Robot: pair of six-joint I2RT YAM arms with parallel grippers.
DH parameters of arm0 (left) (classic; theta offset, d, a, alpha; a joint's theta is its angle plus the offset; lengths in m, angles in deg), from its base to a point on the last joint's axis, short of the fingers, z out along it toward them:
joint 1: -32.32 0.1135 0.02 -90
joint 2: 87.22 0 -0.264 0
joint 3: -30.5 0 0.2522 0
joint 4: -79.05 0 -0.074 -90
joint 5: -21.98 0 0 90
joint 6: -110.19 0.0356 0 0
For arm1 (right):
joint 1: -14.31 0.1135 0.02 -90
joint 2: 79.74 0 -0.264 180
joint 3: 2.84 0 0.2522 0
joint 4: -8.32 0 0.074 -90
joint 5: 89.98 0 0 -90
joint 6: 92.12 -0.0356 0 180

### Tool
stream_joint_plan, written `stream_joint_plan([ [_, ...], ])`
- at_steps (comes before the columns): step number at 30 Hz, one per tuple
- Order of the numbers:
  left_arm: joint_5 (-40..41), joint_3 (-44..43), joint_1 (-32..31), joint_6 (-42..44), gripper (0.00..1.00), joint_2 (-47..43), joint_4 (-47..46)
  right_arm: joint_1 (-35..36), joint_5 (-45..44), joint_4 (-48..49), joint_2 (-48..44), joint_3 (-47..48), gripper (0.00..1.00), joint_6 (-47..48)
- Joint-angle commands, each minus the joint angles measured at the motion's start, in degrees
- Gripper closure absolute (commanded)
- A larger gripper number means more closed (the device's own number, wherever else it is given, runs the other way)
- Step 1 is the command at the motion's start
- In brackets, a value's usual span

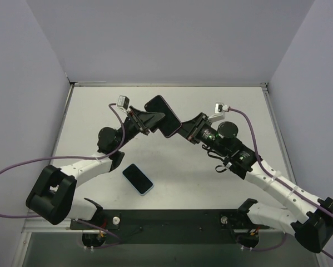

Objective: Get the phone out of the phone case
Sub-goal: Remove the phone case from the phone.

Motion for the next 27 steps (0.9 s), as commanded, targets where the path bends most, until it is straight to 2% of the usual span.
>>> stream_joint_plan([
  [1, -8.68, 0.10, 0.39, 2.40, 0.43, -1.73, -8.66, 0.01, -4.13, -14.49, -1.69, 0.74, 1.00, 7.66],
  [4, -11.23, 1.33, 2.24, 2.05, 0.29, -1.55, -7.79, -0.87, -5.37, -16.35, -3.45, 0.47, 1.00, 8.98],
  [6, -12.12, 2.38, 3.47, 2.75, 0.22, -2.60, -4.03, -1.57, -6.42, -17.49, -4.15, 1.00, 1.00, 9.77],
  [10, -14.75, 5.19, 6.63, 5.12, 0.15, -4.98, 2.23, -2.10, -8.09, -20.13, -5.38, 1.97, 1.00, 11.44],
  [13, -16.69, 6.77, 9.27, 5.65, 0.12, -5.94, 3.38, -2.72, -9.33, -21.54, -6.09, 2.93, 1.00, 12.41],
  [16, -18.27, 8.09, 11.03, 9.23, 0.11, -7.61, 8.64, -3.07, -10.64, -23.47, -6.35, 4.07, 1.00, 13.81],
  [19, -19.15, 7.49, 11.21, 15.64, 0.09, -10.25, 19.00, -2.90, -11.52, -26.62, -5.83, 5.56, 1.00, 15.66],
  [21, -18.98, 4.60, 10.34, 20.39, 0.09, -12.09, 29.62, -2.81, -11.97, -28.21, -5.30, 6.27, 1.00, 17.06],
  [22, -16.89, 2.84, 9.46, 27.81, 0.09, -13.67, 35.23, -2.63, -13.44, -29.62, -4.60, 6.54, 1.00, 17.33],
  [23, -14.96, 1.00, 8.67, 31.98, 0.07, -14.46, 47.03, -2.46, -13.63, -29.98, -4.25, 6.80, 1.00, 17.59],
  [25, -9.25, -5.59, 3.43, 43.63, 0.04, -15.87, 57.73, -2.19, -13.98, -30.85, -3.28, 6.89, 1.00, 17.77],
  [26, -2.70, -7.88, 1.47, 46.75, 0.03, -15.79, 65.62, -1.67, -14.16, -31.03, -2.84, 6.89, 1.00, 17.77],
  [27, 0.32, -11.12, -1.07, 49.57, 0.03, -15.70, 68.39, -1.66, -14.34, -31.30, -2.40, 7.06, 1.00, 17.77],
])
